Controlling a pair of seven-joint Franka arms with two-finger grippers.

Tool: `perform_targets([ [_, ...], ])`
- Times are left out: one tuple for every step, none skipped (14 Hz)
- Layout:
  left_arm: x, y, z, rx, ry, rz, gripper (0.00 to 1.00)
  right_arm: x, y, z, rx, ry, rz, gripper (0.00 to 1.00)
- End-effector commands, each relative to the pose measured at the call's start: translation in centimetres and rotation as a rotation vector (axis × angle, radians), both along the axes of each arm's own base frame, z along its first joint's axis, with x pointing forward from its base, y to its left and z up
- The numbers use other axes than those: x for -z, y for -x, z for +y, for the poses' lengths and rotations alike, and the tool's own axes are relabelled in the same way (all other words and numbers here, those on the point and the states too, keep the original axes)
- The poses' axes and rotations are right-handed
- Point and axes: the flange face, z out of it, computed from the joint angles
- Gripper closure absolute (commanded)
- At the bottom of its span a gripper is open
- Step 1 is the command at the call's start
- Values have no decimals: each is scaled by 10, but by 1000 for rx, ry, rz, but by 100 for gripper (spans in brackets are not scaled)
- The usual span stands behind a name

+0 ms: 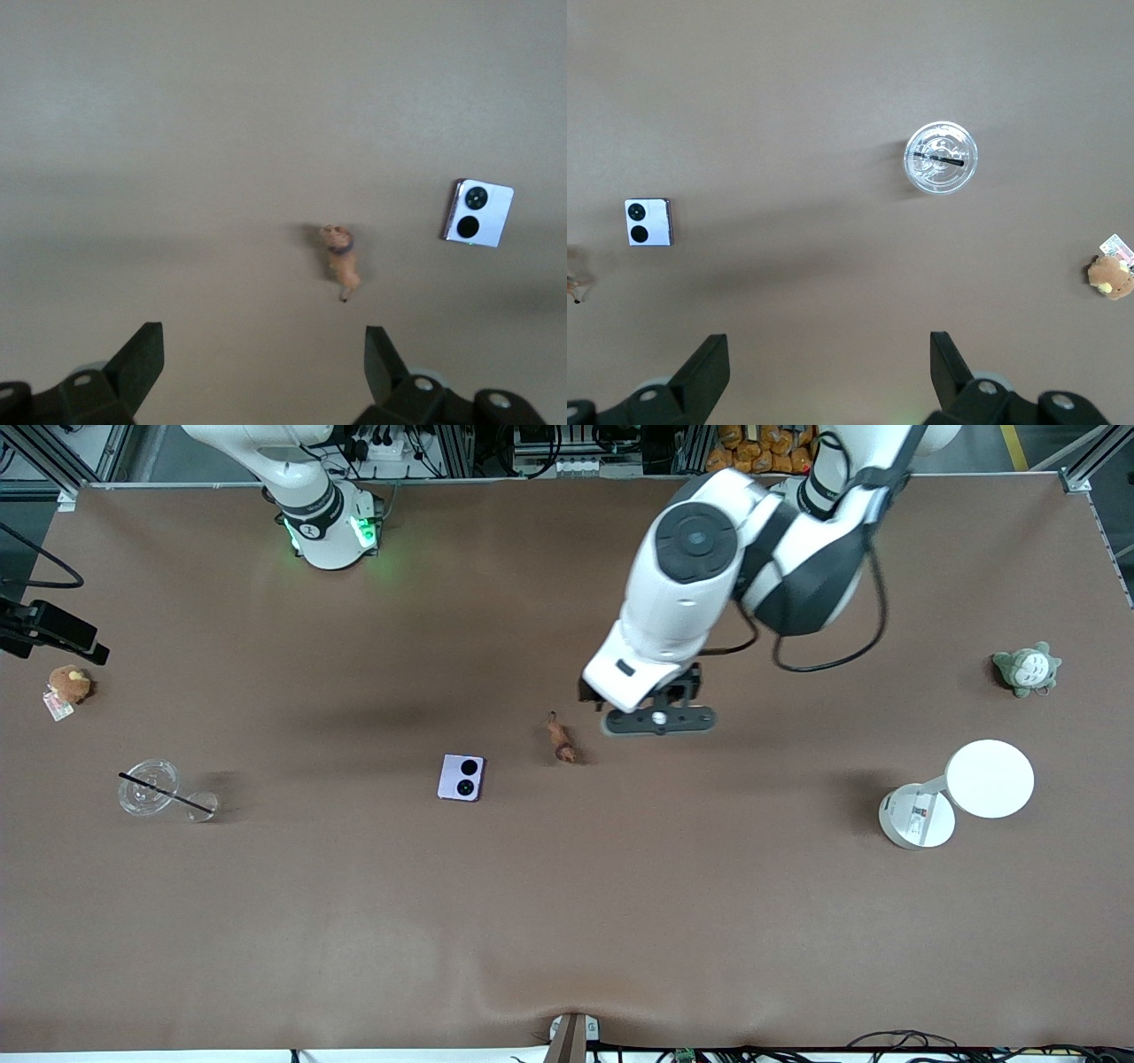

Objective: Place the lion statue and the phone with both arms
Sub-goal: 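Move the left gripper out toward the brown lion statue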

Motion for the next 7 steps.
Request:
perform_targets([
  [29,10,-39,-16,11,4,0,-6,2,-2,4,11,-2,0],
  [45,18,-52,-25,3,14,0,-6,2,-2,4,11,-3,0],
  [63,20,-61,-46,0,14,0,-7,3,-4,8,13,-5,0],
  [76,25,-74,-57,13,7,0,-10,3,-4,9,13,-11,0],
  [90,28,-83,-69,16,4,0,-14,3,-8,15,14,-20,0],
  [104,30,-89,-85,16,4,0,-16,4,-14,26,12,-23,0],
  [120,33,-94,-97,6,7,0,-16,4,-16,26,11,-22,0],
])
